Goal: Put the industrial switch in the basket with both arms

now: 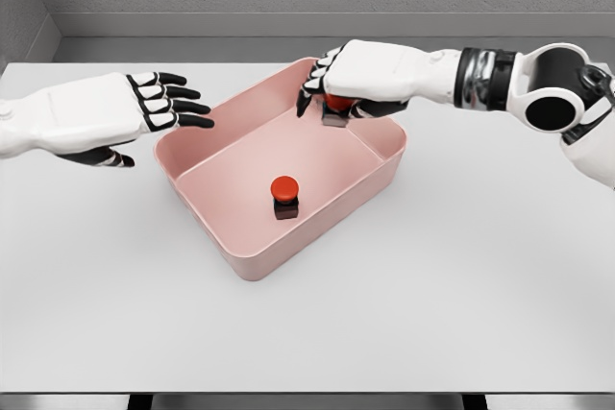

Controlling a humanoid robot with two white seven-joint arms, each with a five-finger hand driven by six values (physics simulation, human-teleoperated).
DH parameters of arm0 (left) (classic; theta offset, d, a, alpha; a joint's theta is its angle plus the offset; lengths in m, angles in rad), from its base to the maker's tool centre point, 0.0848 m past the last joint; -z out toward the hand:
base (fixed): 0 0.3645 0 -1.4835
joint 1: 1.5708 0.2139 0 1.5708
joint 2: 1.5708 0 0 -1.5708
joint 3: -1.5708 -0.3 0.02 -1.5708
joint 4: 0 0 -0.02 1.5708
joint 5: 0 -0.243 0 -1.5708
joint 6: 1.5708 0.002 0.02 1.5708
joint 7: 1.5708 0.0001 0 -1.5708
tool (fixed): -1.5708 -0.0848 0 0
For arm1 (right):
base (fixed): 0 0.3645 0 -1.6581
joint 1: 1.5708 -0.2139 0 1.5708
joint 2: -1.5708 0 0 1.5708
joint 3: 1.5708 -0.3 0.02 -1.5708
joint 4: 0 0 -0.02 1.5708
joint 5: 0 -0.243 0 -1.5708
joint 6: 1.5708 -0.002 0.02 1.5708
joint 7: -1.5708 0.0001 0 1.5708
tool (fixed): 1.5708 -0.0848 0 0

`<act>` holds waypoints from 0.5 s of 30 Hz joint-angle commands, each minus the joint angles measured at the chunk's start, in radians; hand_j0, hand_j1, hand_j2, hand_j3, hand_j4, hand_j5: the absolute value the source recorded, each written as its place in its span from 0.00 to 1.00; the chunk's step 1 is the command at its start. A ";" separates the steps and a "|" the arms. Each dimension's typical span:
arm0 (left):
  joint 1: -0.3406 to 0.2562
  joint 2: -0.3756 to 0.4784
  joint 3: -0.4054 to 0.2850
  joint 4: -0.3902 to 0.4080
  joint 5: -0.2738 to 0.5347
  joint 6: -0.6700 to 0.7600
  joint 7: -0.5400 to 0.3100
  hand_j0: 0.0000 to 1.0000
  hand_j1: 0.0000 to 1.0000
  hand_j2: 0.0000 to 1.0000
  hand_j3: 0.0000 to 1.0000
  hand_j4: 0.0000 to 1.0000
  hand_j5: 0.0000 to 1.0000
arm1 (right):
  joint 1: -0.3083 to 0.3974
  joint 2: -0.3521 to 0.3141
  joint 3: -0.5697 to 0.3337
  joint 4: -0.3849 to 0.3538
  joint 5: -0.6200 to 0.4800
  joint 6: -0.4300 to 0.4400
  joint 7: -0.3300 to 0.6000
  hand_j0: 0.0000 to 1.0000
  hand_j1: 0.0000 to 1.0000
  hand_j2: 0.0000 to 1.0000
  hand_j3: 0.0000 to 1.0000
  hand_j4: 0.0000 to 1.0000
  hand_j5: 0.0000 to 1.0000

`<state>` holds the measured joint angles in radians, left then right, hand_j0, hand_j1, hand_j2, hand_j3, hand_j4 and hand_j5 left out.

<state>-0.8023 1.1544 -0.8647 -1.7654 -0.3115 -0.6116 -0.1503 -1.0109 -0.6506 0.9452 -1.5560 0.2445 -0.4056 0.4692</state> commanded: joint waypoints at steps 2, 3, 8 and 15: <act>0.002 0.001 0.001 0.000 0.006 0.001 0.003 1.00 1.00 1.00 1.00 1.00 1.00 | 0.000 0.012 0.000 0.013 -0.004 0.002 -0.003 0.90 0.90 0.90 0.90 0.90 0.90; 0.002 0.001 0.001 0.000 0.006 0.001 0.003 1.00 1.00 1.00 1.00 1.00 1.00 | 0.000 0.016 0.000 0.013 -0.004 0.002 -0.004 0.91 0.91 0.91 0.91 0.91 0.91; 0.002 0.001 0.001 0.001 0.006 0.001 0.006 1.00 1.00 1.00 1.00 1.00 1.00 | -0.051 0.138 0.046 0.088 0.019 -0.001 -0.011 0.93 0.93 0.93 0.93 0.93 0.93; -0.028 0.044 0.006 0.000 0.029 0.001 0.008 1.00 1.00 1.00 1.00 1.00 1.00 | -0.051 0.072 0.027 0.111 0.036 -0.013 -0.011 1.00 1.00 1.00 1.00 1.00 1.00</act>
<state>-0.8283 1.1786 -0.8624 -1.7656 -0.2996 -0.6115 -0.1440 -1.0600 -0.5632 0.9780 -1.4598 0.2750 -0.4129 0.4596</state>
